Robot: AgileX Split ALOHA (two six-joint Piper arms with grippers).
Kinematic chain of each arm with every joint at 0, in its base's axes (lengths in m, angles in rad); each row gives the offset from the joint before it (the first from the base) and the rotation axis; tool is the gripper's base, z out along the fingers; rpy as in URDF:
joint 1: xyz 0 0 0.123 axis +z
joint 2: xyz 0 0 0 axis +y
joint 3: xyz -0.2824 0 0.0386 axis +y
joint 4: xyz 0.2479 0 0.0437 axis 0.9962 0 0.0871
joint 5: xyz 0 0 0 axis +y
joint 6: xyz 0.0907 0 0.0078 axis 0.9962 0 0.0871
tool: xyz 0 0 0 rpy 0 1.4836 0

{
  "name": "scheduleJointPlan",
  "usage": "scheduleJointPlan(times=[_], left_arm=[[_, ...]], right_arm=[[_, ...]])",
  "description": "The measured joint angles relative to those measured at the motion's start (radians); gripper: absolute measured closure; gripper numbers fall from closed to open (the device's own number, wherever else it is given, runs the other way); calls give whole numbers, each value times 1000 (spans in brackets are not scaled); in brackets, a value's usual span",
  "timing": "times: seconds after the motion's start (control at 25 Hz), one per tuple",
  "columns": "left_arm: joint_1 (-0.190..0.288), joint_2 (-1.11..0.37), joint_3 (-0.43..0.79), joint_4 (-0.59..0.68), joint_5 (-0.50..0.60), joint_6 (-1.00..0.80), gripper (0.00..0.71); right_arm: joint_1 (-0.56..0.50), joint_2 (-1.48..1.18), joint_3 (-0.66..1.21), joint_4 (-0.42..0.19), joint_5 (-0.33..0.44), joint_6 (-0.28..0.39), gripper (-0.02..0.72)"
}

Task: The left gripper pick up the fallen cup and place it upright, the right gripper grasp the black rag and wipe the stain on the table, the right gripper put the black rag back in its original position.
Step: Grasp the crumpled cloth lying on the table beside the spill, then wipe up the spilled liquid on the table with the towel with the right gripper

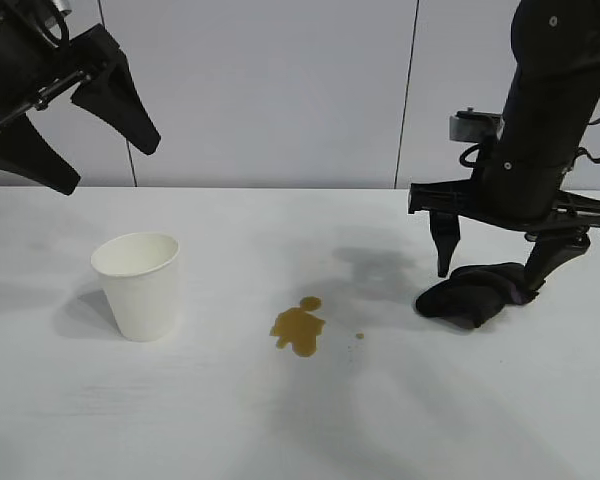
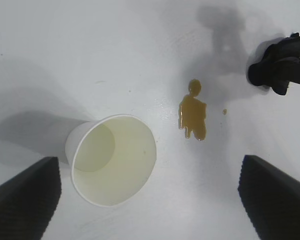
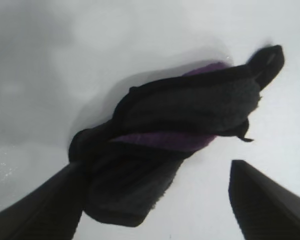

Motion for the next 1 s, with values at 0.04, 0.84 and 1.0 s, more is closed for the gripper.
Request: scheduleJointPlan(times=[0.04,0.84,1.0], left_arm=[[0,0,0,0,2,0,17],[0,0,0,3,6,0,17],[0,0,0,3,6,0,17]], right_arm=[[0,3,0,0,0,4,440],[97,-115,0,196,-67,-148,693],[194,-115,0,229,-121,-168,693]])
